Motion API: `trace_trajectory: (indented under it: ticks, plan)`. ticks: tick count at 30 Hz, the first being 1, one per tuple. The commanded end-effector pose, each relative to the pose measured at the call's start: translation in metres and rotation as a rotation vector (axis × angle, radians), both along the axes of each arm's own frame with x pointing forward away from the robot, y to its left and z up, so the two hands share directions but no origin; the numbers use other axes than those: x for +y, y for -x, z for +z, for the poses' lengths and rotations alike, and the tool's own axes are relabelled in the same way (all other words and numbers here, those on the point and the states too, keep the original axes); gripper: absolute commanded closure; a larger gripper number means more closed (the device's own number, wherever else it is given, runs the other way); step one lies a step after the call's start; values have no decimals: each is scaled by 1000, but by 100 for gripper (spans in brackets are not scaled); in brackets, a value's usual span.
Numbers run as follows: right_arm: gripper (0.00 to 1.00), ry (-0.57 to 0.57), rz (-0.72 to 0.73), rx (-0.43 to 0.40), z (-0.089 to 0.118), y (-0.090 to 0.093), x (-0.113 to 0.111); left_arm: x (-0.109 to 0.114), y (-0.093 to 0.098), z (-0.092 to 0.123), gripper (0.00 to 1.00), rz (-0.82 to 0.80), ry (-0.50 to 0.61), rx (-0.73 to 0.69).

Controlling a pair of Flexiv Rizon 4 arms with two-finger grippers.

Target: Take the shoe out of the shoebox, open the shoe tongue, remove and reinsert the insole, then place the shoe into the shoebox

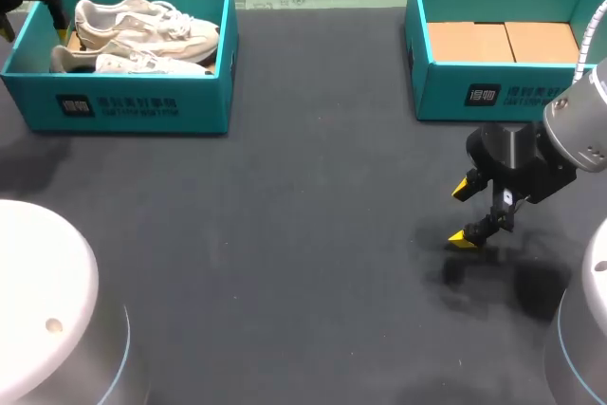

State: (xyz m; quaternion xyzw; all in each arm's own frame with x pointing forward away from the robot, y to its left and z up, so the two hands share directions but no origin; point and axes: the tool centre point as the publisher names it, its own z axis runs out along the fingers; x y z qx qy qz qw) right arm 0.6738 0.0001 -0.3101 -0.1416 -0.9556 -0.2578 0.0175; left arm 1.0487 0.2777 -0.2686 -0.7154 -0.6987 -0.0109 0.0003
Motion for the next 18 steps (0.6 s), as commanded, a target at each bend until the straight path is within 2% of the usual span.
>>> trace_trajectory:
  ticks: [1,11,18]
  plan:
    - [0,2,-1,-2,0,1,0,1,-1,-12,0,-2,5,-24]
    - [0,2,-1,-2,0,1,0,-7,-9,-27,3,-9,9,-28]
    - [0,2,-1,-2,0,1,0,-12,-11,-43,12,-2,-17,-16]
